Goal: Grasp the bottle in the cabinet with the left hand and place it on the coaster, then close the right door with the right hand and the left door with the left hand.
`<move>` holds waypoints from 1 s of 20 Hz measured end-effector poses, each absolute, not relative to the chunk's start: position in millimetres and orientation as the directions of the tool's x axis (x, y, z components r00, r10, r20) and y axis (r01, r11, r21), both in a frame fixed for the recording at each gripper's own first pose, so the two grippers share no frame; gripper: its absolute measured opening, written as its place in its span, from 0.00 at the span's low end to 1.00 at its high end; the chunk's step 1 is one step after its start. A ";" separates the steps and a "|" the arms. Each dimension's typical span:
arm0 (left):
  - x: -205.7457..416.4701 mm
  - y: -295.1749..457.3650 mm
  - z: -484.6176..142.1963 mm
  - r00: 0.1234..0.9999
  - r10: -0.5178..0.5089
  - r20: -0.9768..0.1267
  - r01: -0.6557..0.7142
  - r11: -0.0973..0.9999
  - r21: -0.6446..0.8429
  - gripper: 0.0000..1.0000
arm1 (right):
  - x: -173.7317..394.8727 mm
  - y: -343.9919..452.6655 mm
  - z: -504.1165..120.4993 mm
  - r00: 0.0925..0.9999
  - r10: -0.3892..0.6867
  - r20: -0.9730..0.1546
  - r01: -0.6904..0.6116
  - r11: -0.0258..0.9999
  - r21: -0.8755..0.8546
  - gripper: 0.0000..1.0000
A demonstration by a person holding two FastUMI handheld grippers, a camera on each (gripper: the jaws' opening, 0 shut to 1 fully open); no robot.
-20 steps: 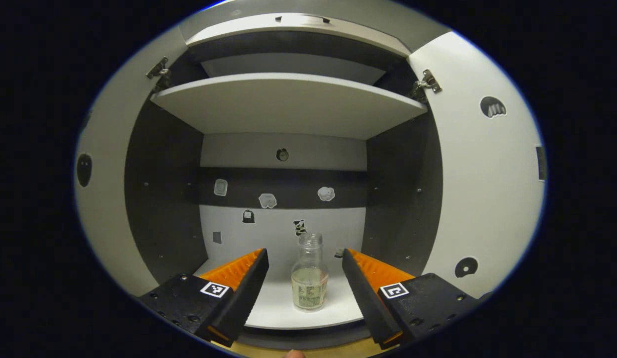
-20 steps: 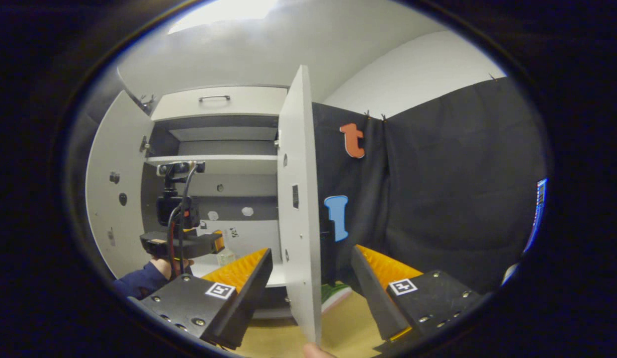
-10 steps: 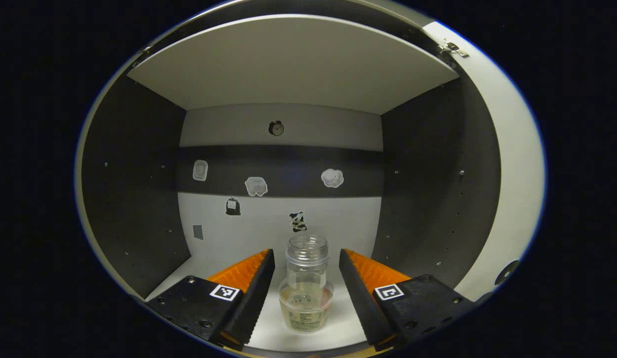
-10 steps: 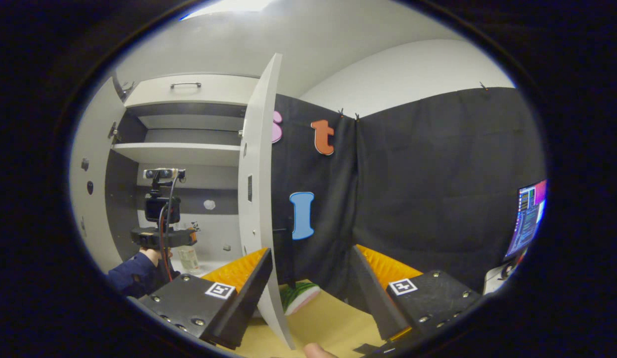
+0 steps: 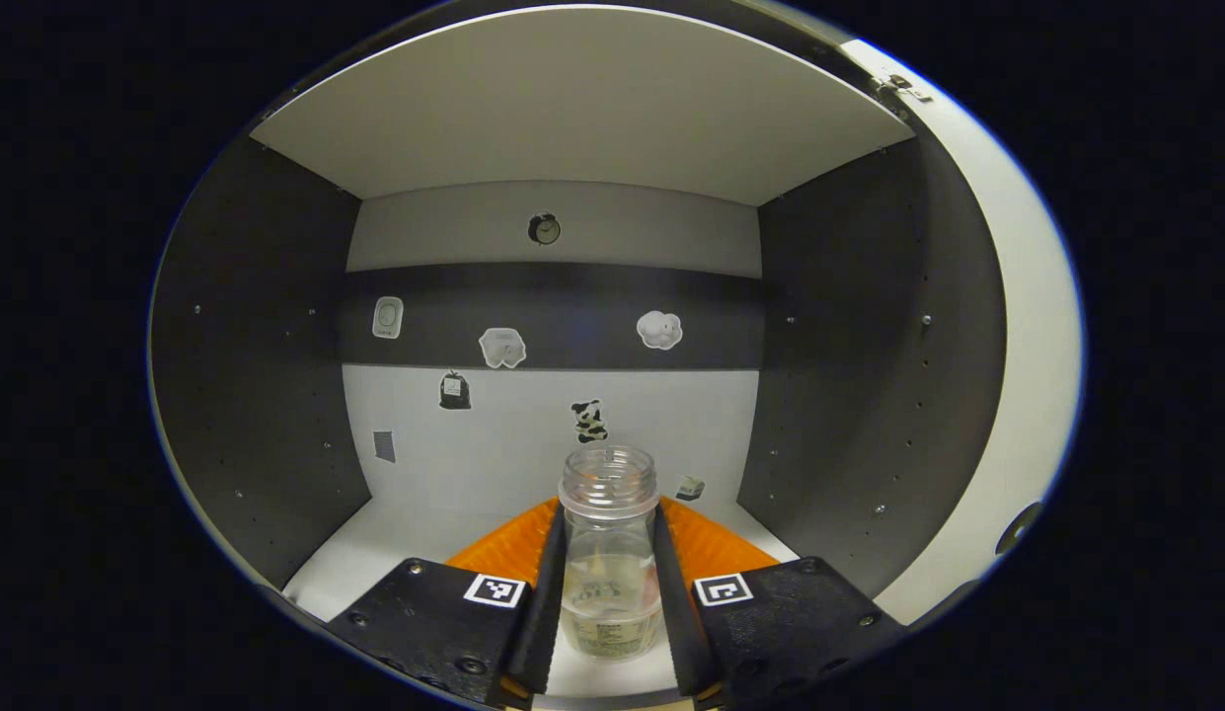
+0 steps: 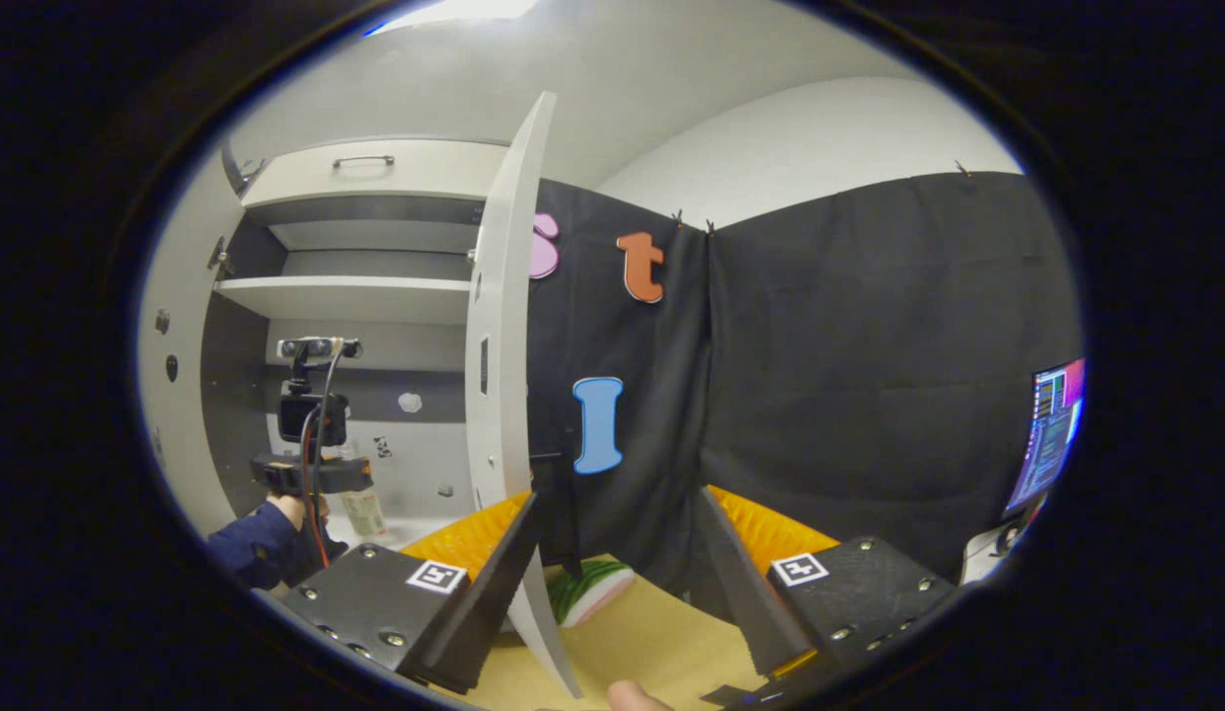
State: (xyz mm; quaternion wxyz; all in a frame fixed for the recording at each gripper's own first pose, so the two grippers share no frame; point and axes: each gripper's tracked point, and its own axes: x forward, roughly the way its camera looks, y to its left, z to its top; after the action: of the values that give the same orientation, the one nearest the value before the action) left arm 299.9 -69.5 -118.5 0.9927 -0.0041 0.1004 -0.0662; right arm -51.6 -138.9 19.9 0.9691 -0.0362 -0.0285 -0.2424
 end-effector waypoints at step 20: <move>106.6 -62.8 -148.4 0.913 -0.370 -0.173 0.366 0.929 -0.059 0.47 | -63.5 -118.3 29.9 0.950 -0.297 0.094 0.303 0.951 -0.053 0.96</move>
State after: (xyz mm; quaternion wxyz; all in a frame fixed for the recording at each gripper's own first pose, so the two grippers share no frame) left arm 106.6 -62.8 -148.4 0.9778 -0.0128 0.0908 -0.1883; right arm -63.5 -118.3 29.9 0.9869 -0.0333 -0.0425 -0.1521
